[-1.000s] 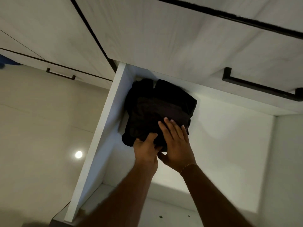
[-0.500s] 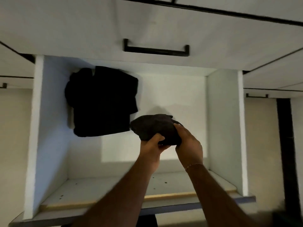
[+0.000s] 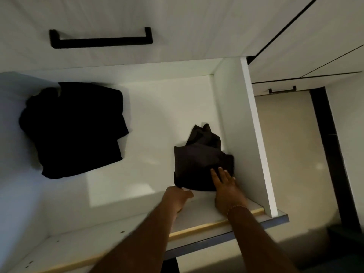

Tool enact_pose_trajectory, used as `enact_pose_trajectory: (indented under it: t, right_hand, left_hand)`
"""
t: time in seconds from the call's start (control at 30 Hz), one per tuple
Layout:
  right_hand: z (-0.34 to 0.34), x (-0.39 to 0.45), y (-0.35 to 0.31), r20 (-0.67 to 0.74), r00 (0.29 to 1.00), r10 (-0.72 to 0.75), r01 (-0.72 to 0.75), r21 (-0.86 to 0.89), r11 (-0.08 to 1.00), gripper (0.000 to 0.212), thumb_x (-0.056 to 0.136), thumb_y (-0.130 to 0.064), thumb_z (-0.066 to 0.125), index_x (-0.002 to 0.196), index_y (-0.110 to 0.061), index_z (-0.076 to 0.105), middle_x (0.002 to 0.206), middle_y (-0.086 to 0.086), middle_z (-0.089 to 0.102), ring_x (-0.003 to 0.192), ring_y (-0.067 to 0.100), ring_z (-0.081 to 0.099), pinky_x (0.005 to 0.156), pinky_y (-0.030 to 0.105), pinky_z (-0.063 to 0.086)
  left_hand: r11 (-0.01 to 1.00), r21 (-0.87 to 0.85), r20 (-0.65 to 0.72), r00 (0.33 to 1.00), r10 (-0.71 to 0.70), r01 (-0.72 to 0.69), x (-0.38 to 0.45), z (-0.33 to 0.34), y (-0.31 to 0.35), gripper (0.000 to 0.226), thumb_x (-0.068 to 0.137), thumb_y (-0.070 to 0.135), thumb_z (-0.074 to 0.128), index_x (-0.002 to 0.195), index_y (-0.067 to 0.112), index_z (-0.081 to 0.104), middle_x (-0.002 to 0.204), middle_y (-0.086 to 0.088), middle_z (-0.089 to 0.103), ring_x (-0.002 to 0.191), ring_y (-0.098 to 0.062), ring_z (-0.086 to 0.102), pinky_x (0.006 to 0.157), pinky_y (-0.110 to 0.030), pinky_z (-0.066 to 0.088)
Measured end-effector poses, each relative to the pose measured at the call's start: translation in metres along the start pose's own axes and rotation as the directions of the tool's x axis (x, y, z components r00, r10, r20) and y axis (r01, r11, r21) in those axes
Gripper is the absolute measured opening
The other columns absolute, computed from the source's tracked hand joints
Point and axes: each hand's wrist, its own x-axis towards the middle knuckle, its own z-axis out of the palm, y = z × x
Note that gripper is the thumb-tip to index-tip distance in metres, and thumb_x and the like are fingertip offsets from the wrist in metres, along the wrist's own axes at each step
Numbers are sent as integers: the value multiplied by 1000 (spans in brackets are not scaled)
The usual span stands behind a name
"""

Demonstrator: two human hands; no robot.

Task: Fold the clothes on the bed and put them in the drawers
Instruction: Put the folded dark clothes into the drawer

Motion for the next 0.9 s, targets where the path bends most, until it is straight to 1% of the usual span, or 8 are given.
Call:
enact_pose_trajectory:
  t: [0.17, 0.27, 0.33, 0.47, 0.53, 0.6, 0.7, 0.9]
  right_hand:
    - [6, 16, -5, 122, 991, 55, -60, 43, 997, 88, 97, -24, 58, 166, -27, 3, 173, 5, 7, 157, 28, 16, 127, 43, 22]
    - [-2, 16, -20, 3, 996, 94, -94, 126, 988, 82, 96, -28, 61, 165, -21, 16, 170, 9, 22, 152, 31, 29, 124, 43, 28]
    - [-10, 18, -41, -100, 990, 100, -81, 173, 982, 78, 94, -30, 62, 162, -19, 24, 166, 10, 29, 148, 34, 36, 121, 44, 33]
    - [-29, 26, -130, -258, 963, -72, 134, 229, 964, 69, 94, -27, 63, 157, -19, 36, 163, 5, 36, 146, 29, 37, 117, 44, 38]
    - [-36, 31, -184, -316, 925, -210, 293, 246, 924, 66, 94, -25, 64, 155, -18, 40, 157, 5, 42, 141, 28, 41, 113, 43, 42]
    - [-40, 36, -234, -344, 904, -253, 375, 358, 855, 63, 95, -26, 66, 152, -19, 42, 149, 4, 48, 135, 26, 46, 109, 42, 46]
    - [-40, 52, -300, -260, 951, -167, 301, 658, 690, 67, 91, -26, 76, 149, -16, 45, 141, 7, 53, 129, 27, 52, 108, 40, 47]
    - [-33, 88, -352, -27, 999, -33, 37, 939, 341, 78, 81, -34, 87, 144, -19, 44, 133, 5, 62, 121, 29, 61, 101, 37, 51]
  left_hand:
    - [964, 252, -44, 994, 102, -88, 12, -33, -19, 42, 83, 26, 81, 120, 10, 70, 108, -11, 74, 98, -27, 73, 79, -30, 53]
    - [916, 368, -73, 977, 202, -162, 7, -51, -26, 37, 84, 26, 75, 119, 16, 70, 120, -6, 71, 107, -25, 70, 88, -29, 54]
    - [886, 407, -117, 949, 293, -223, -1, -69, -28, 29, 86, 26, 71, 115, 22, 70, 121, 0, 70, 107, -18, 67, 83, -20, 47]
    - [914, 273, -410, 823, 393, -300, -22, -137, -21, 20, 88, 20, 73, 105, 29, 69, 108, 7, 71, 96, -10, 67, 77, -16, 44]
    - [941, 129, -605, 727, 325, -314, -25, -182, -17, 21, 89, 17, 73, 109, 23, 71, 108, 3, 72, 95, -17, 68, 83, -19, 42]
    - [949, -28, -742, 643, 190, -313, -23, -227, -13, 28, 90, 16, 74, 118, 15, 71, 116, -5, 72, 105, -26, 67, 89, -23, 43]
    - [953, -128, -815, 576, 58, -276, -9, -297, -19, 55, 88, 20, 79, 136, 6, 58, 134, -19, 61, 124, -37, 60, 106, -37, 47]
    - [937, -30, -732, 646, 216, -347, 23, -343, -21, 91, 83, 43, 85, 153, 12, 38, 150, -17, 51, 137, -38, 50, 114, -49, 44]
